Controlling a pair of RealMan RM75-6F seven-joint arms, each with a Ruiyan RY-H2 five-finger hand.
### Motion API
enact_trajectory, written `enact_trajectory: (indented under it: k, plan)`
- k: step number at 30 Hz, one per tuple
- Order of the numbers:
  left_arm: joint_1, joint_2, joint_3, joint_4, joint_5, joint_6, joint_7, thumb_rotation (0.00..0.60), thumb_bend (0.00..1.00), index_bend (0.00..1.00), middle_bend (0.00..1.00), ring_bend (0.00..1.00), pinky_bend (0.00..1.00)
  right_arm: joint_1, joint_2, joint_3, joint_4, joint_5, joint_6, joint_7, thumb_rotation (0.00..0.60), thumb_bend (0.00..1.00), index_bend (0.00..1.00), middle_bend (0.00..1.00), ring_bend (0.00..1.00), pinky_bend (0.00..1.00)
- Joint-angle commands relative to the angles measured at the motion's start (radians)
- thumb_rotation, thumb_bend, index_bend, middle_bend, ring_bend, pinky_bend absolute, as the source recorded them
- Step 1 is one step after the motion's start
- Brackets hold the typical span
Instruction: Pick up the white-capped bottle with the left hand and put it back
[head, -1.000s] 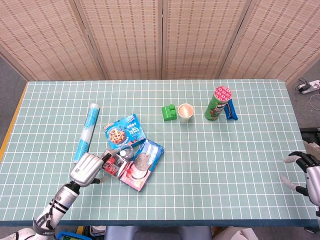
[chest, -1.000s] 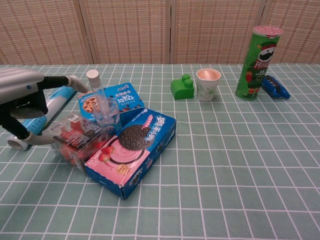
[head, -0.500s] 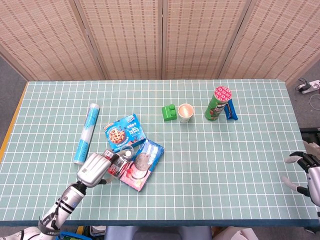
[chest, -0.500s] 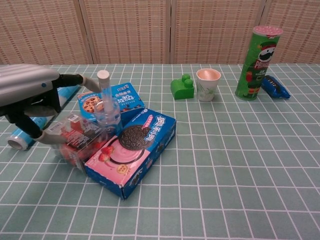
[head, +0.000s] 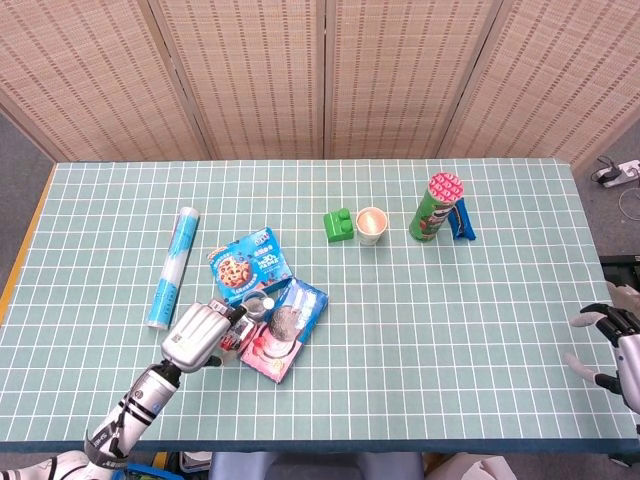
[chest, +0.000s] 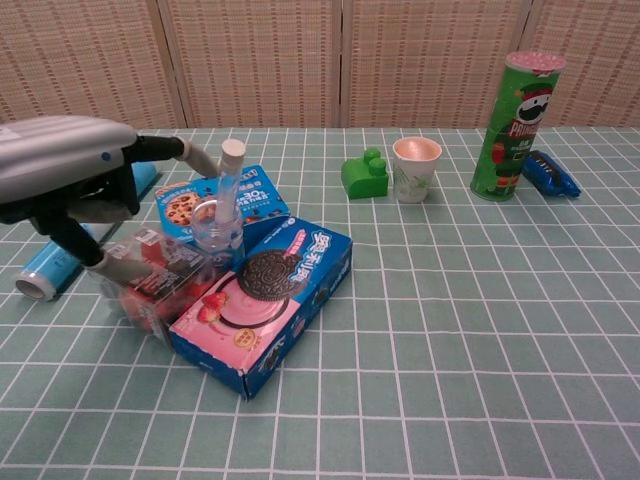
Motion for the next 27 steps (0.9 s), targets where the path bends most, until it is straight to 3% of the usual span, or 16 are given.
enact_trajectory:
  k: [1,8,17,27]
  plan:
    - [0.0,-0.011,-0.01,0.013,-0.019,0.008,-0.024,0.6,0.19,0.19,1.0,0.84,1.0,0.0,0.001,0.0,0.001,0.0,0.0,0.003,0.6,0.1,0.44,0.37,0.35,0.58]
    - [-0.013,-0.039,-0.042,0.05,-0.07,-0.002,-0.145,0.6,0.19,0.21,1.0,0.86,1.0,0.002,0.001,0.001,0.002,0.002,-0.006,0.004,0.6,0.1,0.44,0.37,0.35,0.58]
    - [-0.034,-0.083,-0.096,0.108,-0.125,-0.038,-0.389,0.6,0.19,0.35,1.0,0.91,1.0,0.006,0.0,0.003,0.002,0.009,-0.016,0.0,0.6,0.1,0.44,0.37,0.34,0.58]
    - [-0.066,-0.116,-0.127,0.14,-0.196,-0.09,-0.507,0.6,0.19,0.39,1.0,0.93,1.0,0.01,-0.001,0.004,0.002,0.013,-0.025,-0.001,0.6,0.1,0.44,0.37,0.35,0.58]
